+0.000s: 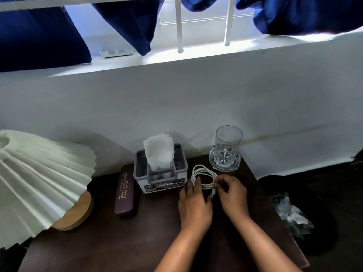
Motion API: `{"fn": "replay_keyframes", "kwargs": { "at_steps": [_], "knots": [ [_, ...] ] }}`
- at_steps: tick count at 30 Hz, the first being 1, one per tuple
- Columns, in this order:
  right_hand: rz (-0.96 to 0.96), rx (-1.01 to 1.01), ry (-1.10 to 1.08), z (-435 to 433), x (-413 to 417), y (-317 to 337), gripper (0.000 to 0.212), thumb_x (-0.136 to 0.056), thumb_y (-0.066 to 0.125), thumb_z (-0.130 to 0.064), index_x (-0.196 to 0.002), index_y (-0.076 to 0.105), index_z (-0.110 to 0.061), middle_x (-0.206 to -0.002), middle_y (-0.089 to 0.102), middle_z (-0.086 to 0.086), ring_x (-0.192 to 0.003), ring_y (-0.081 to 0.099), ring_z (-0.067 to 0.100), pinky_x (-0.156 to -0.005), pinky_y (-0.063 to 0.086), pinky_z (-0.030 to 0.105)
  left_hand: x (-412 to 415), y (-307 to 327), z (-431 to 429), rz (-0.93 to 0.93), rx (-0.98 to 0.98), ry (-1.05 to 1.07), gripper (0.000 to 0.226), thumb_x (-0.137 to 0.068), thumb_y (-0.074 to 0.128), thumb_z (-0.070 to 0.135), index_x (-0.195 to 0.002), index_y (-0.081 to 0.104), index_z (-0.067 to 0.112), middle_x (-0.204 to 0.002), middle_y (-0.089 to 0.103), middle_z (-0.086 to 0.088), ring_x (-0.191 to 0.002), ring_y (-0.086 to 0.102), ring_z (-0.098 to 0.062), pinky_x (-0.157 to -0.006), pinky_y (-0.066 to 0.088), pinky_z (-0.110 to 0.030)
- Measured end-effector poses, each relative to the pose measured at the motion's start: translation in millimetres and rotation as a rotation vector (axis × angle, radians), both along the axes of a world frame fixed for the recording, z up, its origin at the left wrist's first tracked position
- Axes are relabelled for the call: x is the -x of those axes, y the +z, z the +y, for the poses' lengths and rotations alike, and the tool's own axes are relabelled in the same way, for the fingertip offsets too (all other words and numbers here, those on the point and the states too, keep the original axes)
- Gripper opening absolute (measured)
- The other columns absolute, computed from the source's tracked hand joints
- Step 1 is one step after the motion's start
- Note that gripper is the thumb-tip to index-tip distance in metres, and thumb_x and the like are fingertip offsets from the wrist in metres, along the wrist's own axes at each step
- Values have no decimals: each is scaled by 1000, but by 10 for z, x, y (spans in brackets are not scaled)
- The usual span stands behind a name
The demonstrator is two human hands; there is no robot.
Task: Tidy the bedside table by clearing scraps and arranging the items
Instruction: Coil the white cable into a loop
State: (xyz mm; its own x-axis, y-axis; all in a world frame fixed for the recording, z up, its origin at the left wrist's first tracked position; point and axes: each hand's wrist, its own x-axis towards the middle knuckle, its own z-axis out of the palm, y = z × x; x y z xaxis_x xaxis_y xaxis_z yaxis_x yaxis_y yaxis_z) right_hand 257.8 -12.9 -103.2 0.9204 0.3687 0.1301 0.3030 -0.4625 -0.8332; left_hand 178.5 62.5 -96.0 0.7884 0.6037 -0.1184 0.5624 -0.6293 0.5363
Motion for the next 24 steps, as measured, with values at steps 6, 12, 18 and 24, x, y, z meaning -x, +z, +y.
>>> {"fn": "replay_keyframes", "kwargs": {
  "at_steps": [6, 12, 18, 24],
  "knots": [
    [-183, 147, 175, -132, 70, -123, 24, -78, 63, -2, -99, 71, -12, -99, 66, 3, -91, 61, 17, -82, 38, 8, -2, -15, -110, 172, -58, -89, 70, -92, 34, 36, -148, -7, 24, -157, 3, -22, -145, 4, -35, -115, 12, -46],
    [-468, 555, 250, -135, 160, -172, 43, -75, 43, -37, -114, 61, -31, -109, 66, -7, -85, 64, 17, -58, 53, 27, 68, -87, -179, 184, -270, -22, 75, -47, 60, 34, -118, 62, 11, -103, 71, -21, -91, 70, -33, -64, 58, -38],
    [-517, 779, 124, 40, 205, -163, 46, -76, 36, -48, -111, 63, -35, -104, 67, -6, -79, 61, 21, -52, 48, 35, 144, -91, -92, 64, -99, -8, 67, -69, 46, 16, -134, 44, 0, -133, 51, -28, -121, 51, -43, -95, 45, -50],
    [-436, 838, 46, 203, 189, -94, 55, -75, 32, -51, -114, 65, -29, -96, 68, 1, -76, 61, 28, -53, 47, 38, 254, 17, 10, 86, -12, -141, 76, -83, 38, 10, -149, 1, 14, -159, -2, -14, -146, 3, -26, -118, 7, -36]
  ]
}}
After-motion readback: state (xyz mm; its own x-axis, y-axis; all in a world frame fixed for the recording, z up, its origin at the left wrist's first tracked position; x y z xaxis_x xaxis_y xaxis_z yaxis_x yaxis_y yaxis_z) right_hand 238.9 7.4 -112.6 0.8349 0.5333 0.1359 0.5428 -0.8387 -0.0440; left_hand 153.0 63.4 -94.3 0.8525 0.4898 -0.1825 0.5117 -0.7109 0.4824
